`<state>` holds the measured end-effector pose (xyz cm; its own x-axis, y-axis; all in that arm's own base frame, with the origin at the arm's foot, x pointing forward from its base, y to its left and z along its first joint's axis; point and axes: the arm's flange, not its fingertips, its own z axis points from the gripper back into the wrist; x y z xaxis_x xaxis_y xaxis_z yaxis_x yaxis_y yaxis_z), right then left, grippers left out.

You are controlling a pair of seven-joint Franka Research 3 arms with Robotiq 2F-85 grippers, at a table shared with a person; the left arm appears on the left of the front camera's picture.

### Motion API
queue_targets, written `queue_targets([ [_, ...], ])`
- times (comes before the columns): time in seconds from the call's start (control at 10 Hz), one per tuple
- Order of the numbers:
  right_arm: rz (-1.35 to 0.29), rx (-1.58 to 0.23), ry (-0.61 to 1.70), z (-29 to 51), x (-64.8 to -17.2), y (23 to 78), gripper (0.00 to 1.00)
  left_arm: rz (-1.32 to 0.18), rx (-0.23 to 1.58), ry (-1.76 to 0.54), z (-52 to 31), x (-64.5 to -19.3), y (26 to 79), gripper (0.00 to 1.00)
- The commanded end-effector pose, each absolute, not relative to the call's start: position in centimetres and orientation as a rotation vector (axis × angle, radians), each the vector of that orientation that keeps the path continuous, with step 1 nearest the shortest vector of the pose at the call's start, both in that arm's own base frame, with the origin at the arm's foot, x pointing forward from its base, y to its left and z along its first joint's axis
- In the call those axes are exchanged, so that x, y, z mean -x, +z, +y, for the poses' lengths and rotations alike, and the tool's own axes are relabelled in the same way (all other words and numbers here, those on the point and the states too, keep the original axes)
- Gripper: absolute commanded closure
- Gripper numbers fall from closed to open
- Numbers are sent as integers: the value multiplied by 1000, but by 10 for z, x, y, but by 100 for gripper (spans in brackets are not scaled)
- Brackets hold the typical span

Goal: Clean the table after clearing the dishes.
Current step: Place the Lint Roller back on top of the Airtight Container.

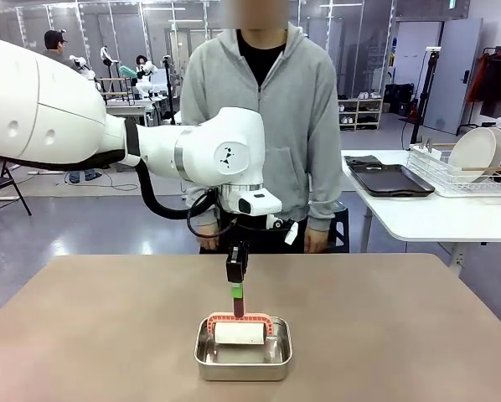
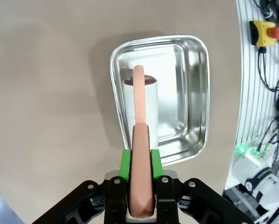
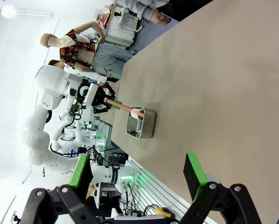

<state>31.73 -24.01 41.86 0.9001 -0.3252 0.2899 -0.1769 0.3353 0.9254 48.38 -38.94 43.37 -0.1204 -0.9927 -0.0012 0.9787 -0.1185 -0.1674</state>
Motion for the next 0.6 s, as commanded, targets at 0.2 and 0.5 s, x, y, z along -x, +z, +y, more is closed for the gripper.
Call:
queue_targets([
  [0.2, -480, -1231, -101, -240, -316, 421, 0, 160, 98, -1584, -389, -498, 413, 79],
  [0.5, -480, -1231, -101, -240, -316, 421, 0, 193, 115, -1540, -386, -504, 396, 79],
])
